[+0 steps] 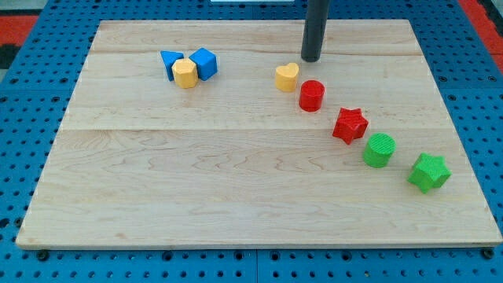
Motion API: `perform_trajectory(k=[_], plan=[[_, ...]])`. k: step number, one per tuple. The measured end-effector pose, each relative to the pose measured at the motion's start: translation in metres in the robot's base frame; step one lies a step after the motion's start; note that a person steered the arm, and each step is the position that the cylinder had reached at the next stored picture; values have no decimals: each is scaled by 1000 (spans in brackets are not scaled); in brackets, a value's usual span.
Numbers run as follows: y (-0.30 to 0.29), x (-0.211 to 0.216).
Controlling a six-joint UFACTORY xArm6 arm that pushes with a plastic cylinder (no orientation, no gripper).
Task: Place the yellow heart diagonally bottom left to the red circle
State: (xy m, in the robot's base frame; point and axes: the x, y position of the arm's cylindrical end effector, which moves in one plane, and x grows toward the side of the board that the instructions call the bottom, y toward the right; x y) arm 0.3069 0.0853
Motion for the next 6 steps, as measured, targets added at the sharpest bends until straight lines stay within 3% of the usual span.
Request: perform_trajectory(k=[2,3,4,5,6], plan=[[-100,32],[-100,31],[-54,6],[-17,30],[-43,57]])
